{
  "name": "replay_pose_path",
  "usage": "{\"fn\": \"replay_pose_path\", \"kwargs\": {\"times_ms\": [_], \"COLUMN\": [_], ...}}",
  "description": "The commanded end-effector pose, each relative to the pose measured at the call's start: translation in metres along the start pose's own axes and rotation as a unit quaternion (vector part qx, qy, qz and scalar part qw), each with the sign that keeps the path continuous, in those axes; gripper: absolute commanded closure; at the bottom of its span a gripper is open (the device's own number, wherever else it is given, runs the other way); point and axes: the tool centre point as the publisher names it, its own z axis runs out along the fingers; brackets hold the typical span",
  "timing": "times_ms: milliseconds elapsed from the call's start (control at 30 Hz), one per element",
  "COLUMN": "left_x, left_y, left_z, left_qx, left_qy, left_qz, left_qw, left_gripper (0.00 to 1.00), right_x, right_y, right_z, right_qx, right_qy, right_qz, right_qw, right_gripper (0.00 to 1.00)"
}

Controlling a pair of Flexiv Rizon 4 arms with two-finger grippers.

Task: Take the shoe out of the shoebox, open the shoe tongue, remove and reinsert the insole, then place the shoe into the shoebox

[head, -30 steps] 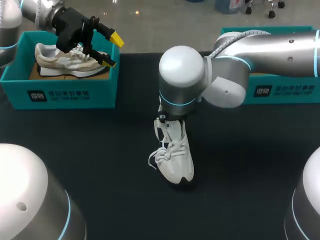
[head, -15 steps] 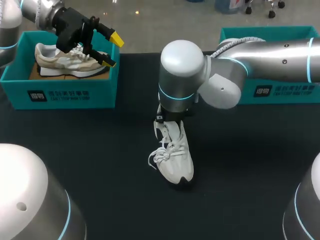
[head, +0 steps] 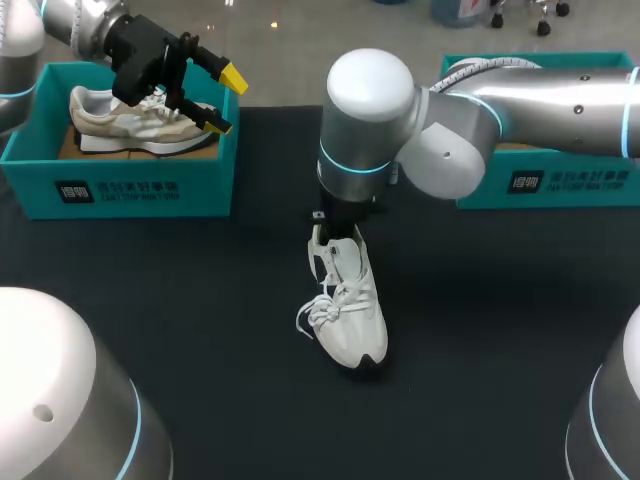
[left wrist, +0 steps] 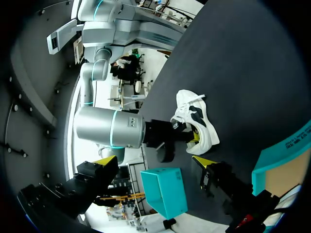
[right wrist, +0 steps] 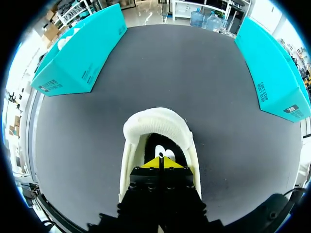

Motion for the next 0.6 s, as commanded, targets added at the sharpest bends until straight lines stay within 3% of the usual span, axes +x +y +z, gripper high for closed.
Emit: {"fn": "replay_pose_path", "kwargs": {"times_ms": [33,267,600], "left_x": [0.0,0.0,0.0], "left_y": [0.0,0.0,0.0], "left_z": [-0.001,-0.001,-0.001], "left_qx": [0.001,0.001,0.001], "left_qy": [0.002,0.002,0.002], "left_qz": [0.0,0.0,0.0], "left_qw": [1.0,1.0,1.0], "left_gripper": [0.0,0.0,0.0], "right_x": [0.003,0.001,-0.004], "right_y": [0.002,-0.004,-0.013], "right_z": [0.021,0.031,-0.009], "right_qx": [0.019,0.043,0.096], "right_qy": [0.0,-0.006,-0.031], "right_qz": [-0.001,0.0,0.002], "right_qw": [1.0,0.999,0.995], "right_gripper": [1.0,1.0,1.0]}}
